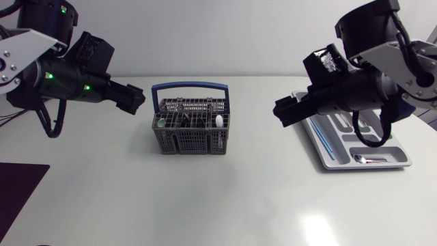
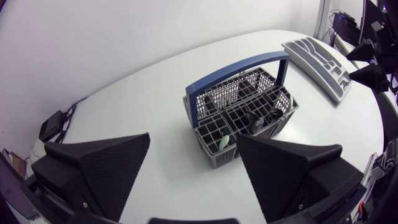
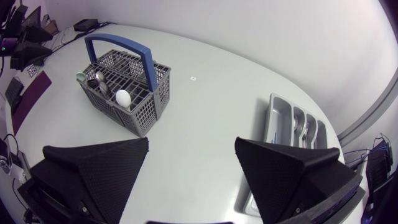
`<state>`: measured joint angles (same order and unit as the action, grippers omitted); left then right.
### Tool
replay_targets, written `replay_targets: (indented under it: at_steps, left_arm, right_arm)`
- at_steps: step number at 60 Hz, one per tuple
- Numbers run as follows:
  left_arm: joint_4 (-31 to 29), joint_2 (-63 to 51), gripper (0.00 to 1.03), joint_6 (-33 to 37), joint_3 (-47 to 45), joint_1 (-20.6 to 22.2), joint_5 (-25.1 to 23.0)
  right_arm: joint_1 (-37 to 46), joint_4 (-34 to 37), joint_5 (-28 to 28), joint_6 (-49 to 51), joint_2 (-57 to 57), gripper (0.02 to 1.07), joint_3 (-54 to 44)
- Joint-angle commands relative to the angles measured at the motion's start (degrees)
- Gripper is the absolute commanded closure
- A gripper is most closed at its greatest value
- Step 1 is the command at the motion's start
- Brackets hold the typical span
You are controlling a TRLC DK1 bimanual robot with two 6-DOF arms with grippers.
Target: Unload the cutlery basket into the drawer organizer.
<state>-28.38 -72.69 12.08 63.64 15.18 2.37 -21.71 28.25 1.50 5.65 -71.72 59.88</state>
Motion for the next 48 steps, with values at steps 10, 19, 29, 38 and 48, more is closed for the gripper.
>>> replay_targets:
  at_steps: [10,19,29,38,48]
  left_arm:
    - [-4.49,-4.39,0.06,1.37,6.24,1.34,-0.09]
    - [-7.74,-5.63,0.06,1.37,9.05,2.40,-0.17]
    - [-9.76,-6.50,0.06,1.37,10.98,2.93,-0.26]
    - [-10.47,-6.59,0.06,0.32,11.07,3.28,-1.49]
    - [-11.08,-6.50,0.08,-3.29,11.25,4.33,-1.49]
  right_arm:
    - [-1.40,5.41,-0.18,1.82,-5.09,0.07,7.10]
    - [-2.89,10.25,-1.06,2.44,-8.08,0.07,11.93]
    - [-3.69,15.43,-4.31,2.61,-11.33,0.07,17.38]
    - [-5.79,18.16,-4.84,2.44,-13.27,0.07,21.42]
    - [-8.26,20.62,-4.84,2.00,-15.90,0.07,24.41]
